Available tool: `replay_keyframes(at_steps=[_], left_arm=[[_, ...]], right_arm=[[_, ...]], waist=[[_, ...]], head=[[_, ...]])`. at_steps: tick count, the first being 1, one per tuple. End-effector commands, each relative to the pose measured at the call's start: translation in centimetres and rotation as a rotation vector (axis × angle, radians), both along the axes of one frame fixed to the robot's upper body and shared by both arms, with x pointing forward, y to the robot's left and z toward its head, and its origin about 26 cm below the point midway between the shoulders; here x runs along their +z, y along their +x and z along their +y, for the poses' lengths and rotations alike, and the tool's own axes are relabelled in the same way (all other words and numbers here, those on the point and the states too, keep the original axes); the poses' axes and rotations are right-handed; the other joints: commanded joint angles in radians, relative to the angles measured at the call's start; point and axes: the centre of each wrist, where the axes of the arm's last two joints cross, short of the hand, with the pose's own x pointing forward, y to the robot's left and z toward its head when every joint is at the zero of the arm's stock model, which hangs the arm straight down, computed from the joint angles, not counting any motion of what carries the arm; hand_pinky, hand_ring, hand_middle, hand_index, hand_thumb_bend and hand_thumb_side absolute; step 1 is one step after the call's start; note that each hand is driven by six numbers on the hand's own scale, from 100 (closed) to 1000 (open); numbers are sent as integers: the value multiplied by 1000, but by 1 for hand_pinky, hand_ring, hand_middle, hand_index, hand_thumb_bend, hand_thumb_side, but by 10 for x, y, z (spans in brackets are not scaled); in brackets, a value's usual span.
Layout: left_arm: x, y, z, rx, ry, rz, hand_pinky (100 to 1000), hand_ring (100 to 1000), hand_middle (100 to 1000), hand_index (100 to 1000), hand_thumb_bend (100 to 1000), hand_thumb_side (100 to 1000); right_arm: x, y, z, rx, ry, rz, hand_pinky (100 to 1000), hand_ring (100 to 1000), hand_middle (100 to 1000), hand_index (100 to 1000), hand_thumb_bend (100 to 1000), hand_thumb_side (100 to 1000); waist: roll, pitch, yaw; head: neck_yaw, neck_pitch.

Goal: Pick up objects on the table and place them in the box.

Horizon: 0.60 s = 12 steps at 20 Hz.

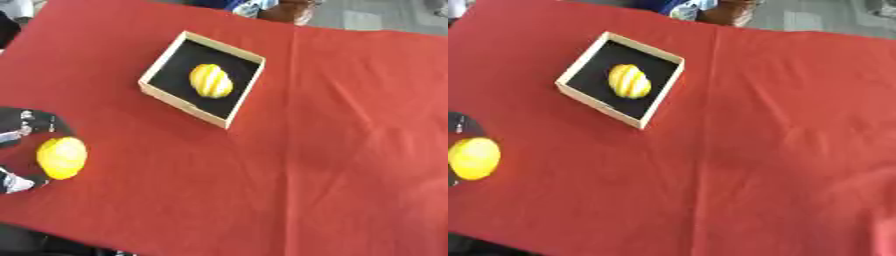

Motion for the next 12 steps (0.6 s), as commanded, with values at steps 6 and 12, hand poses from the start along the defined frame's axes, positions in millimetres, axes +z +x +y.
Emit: replay_keyframes(at_steps=[6, 12], left_arm=[[42, -5, -9, -5, -98, -214, 772, 727, 606, 665, 100, 100], [102, -4, -52, -175, -234, -418, 769, 709, 599, 657, 100, 100]], right_arm=[[7, -5, -1, 2, -17, -21, 908, 997, 766, 894, 100, 555], [9, -4, 0, 6, -25, -29, 908, 993, 766, 893, 100, 551]], waist=[[5, -20, 8], [5, -31, 10]], head=[[-4, -6], [1, 7]])
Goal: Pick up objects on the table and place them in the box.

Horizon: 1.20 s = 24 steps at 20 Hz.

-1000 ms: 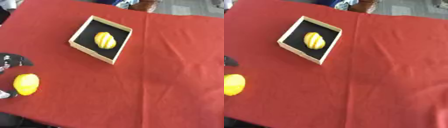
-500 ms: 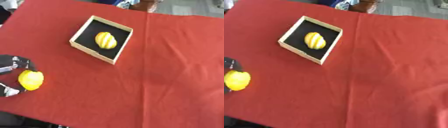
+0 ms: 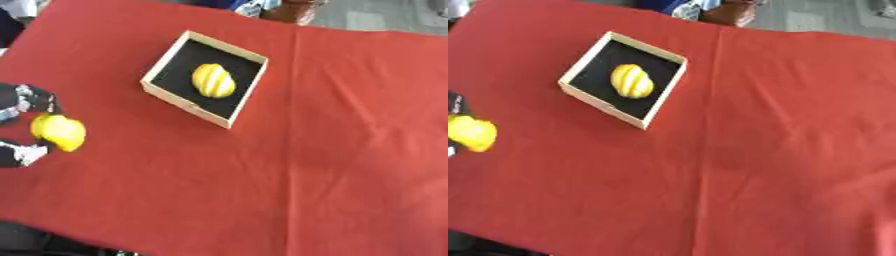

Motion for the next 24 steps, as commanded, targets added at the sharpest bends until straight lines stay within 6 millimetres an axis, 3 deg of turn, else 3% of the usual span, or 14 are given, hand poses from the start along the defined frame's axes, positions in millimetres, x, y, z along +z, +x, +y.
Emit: replay_keyframes(at_steps=[1, 6, 12, 19, 24], left_arm=[[32, 0, -17, -80, -34, -78, 768, 704, 597, 657, 100, 100], [59, 29, -47, -198, -124, -69, 764, 685, 592, 653, 100, 132], [68, 75, -93, -310, -230, 16, 770, 676, 595, 660, 100, 204], [46, 121, -142, -324, -234, 74, 773, 683, 607, 675, 100, 186], [8, 144, -154, -229, -217, 90, 782, 696, 628, 713, 100, 173]], right_arm=[[12, -4, 0, 10, -27, -39, 908, 992, 766, 893, 100, 551], [13, -3, 2, 20, -32, -40, 908, 992, 766, 893, 100, 551], [11, -2, 3, 29, -26, -34, 908, 993, 766, 894, 100, 551], [11, -1, 8, 53, -14, -37, 908, 994, 766, 894, 100, 551], [11, 0, 9, 65, -3, -39, 909, 995, 765, 894, 100, 553]], waist=[[6, -27, 0], [7, -32, -3], [4, -35, -11], [-9, -31, -24], [-15, -24, -39]], head=[[3, 5], [7, 9], [13, 7], [30, -6], [30, -18]])
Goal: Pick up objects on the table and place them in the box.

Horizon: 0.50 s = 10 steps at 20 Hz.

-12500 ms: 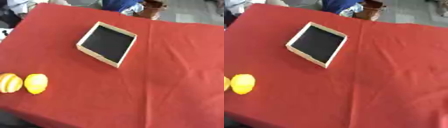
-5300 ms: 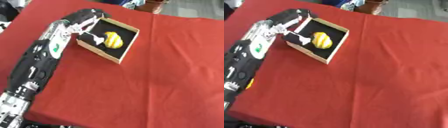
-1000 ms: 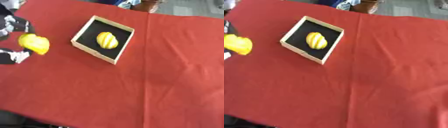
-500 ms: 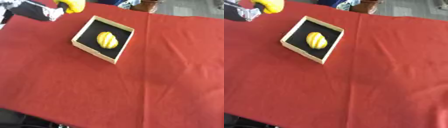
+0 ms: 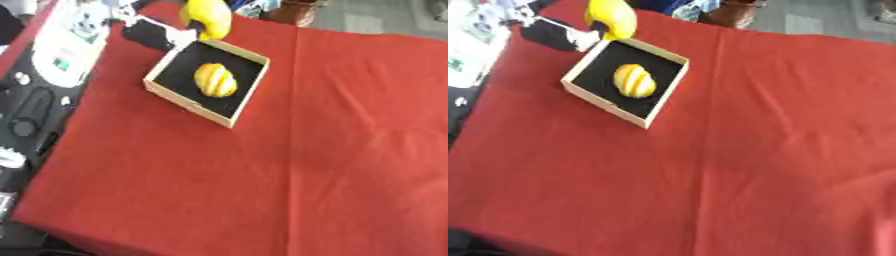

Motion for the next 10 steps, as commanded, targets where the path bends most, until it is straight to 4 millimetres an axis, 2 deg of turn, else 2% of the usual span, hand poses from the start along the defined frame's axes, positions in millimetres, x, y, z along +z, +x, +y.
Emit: replay_keyframes(at_steps=[1, 3, 7, 9, 10], left_arm=[[-11, 11, -5, 65, 5, -9, 782, 699, 631, 717, 100, 160], [-28, 17, -11, 110, 29, -2, 785, 710, 644, 730, 100, 102], [-48, 21, -19, 182, 75, -52, 788, 722, 659, 755, 100, 100], [-52, 22, -19, 203, 91, -79, 811, 754, 694, 807, 100, 100], [-54, 22, -19, 212, 95, -88, 849, 798, 749, 881, 100, 119]], right_arm=[[9, -3, 2, 15, -10, -31, 909, 996, 765, 894, 100, 553], [9, -2, 4, 22, -4, -30, 909, 996, 765, 894, 100, 555], [9, -2, 4, 25, 1, -31, 909, 996, 765, 894, 100, 555], [8, -2, 4, 25, 4, -31, 909, 996, 765, 894, 100, 555], [8, -2, 3, 24, 5, -30, 909, 996, 764, 894, 100, 555]], waist=[[2, -17, -4], [1, -15, -8], [-1, -13, -12], [0, -14, -12], [1, -14, -12]], head=[[1, -16], [4, -21], [9, -25], [6, -24], [4, -24]])
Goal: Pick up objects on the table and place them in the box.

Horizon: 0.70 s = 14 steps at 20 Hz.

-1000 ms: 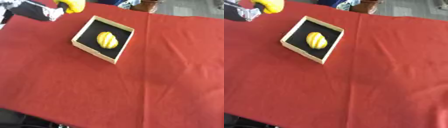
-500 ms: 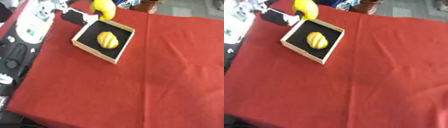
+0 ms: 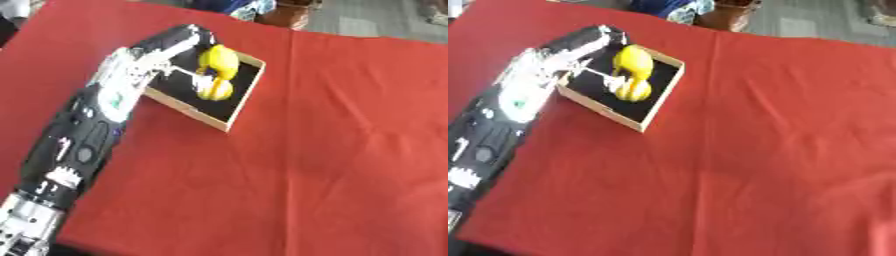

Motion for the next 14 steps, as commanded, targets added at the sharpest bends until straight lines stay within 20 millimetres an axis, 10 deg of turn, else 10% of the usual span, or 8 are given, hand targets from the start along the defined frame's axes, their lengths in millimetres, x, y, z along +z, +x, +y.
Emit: replay_keyframes(at_steps=[1, 4, 6, 14], left_arm=[[5, 1, 1, 32, 14, -62, 872, 822, 775, 916, 115, 157], [9, -1, 2, 54, 10, -117, 968, 923, 860, 970, 409, 466], [11, -2, 4, 84, 13, -154, 993, 942, 875, 992, 439, 606], [38, -16, 16, 90, -24, -270, 1000, 960, 889, 1000, 476, 638]], right_arm=[[9, -4, 0, 6, -14, -30, 909, 996, 764, 894, 100, 555], [8, -4, 0, 5, -15, -28, 908, 996, 764, 894, 100, 555], [8, -4, 0, 4, -15, -27, 908, 996, 764, 894, 100, 555], [6, -5, -1, 0, -20, -15, 908, 996, 762, 893, 100, 556]], waist=[[4, -20, -2], [5, -20, 0], [5, -20, 1], [9, -22, 8]], head=[[-1, -12], [-3, -12], [-5, -11], [-17, -5]])
